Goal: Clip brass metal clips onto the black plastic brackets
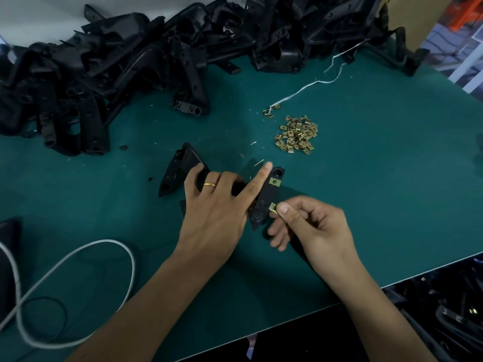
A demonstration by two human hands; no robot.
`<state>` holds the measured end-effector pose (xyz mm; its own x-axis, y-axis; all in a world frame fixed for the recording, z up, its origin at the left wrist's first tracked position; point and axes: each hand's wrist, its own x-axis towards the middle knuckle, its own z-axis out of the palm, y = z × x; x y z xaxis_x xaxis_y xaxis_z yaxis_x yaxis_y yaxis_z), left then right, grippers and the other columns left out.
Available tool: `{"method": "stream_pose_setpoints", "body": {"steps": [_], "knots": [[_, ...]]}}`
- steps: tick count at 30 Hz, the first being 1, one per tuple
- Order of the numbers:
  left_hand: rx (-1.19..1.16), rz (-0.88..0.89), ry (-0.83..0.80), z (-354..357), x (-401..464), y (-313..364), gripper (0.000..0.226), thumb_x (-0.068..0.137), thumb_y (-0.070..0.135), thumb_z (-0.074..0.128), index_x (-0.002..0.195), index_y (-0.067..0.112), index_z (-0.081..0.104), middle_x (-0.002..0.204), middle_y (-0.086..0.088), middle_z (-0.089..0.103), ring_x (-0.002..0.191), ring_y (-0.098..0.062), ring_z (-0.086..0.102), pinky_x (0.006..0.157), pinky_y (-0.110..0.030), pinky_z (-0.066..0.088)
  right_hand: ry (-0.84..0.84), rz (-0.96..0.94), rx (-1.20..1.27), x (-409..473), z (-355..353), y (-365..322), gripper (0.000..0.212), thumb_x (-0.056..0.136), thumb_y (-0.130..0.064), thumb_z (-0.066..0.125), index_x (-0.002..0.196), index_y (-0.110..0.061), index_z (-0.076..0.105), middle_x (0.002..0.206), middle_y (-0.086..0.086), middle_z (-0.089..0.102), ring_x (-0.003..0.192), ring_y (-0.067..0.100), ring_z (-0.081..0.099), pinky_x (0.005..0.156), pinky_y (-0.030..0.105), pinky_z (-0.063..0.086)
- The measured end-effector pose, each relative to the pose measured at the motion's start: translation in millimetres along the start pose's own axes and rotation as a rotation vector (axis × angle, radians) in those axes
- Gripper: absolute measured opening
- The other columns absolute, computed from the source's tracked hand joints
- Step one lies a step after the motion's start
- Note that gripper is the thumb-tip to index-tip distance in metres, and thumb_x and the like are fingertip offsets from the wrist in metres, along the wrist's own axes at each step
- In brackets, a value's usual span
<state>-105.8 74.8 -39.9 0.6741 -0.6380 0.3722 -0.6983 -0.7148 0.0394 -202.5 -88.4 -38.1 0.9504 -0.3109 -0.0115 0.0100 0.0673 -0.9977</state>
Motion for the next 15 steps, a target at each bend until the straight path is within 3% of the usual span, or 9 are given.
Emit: {"method": "stream_pose_setpoints", "body": {"steps": [8,12,15], "knots": [[0.055,-0.008,0.021,5.6,-0.8,-0.3,0.088,0.089,0.012,0.066,0.162,0.037,0.024,0.115,-0.007,0.058,0.106,-0.032,0.050,0.115,-0.063,0.024,-0.029,-0.038,-0.061,-1.2,-2.1,1.8,0.019,0.101,-0.021,0.065,0.084,-0.015,0.073,0.067,0.012,0.071,0.054,0.025,0.069,0.051,0.029,0.054],[0.046,0.068,0.032,5.5,0.1,4.0,0.061,0.103,0.031,0.047,0.160,0.042,0.026,0.117,-0.009,0.055,0.107,-0.034,0.047,0.116,-0.066,0.021,-0.049,-0.044,-0.101,0.0,2.4,0.0,0.019,0.101,-0.018,0.068,0.083,-0.012,0.072,0.066,0.009,0.072,0.056,0.021,0.070,0.055,0.027,0.056],[0.036,0.028,-0.018,5.2,4.6,4.5,0.081,0.095,0.029,0.064,0.161,0.044,0.019,0.117,-0.010,0.054,0.108,-0.033,0.044,0.116,-0.064,0.023,-0.028,-0.047,-0.117,0.1,11.7,0.2,0.020,0.102,-0.019,0.066,0.083,-0.012,0.069,0.067,0.008,0.071,0.058,0.021,0.069,0.058,0.031,0.056]]}}
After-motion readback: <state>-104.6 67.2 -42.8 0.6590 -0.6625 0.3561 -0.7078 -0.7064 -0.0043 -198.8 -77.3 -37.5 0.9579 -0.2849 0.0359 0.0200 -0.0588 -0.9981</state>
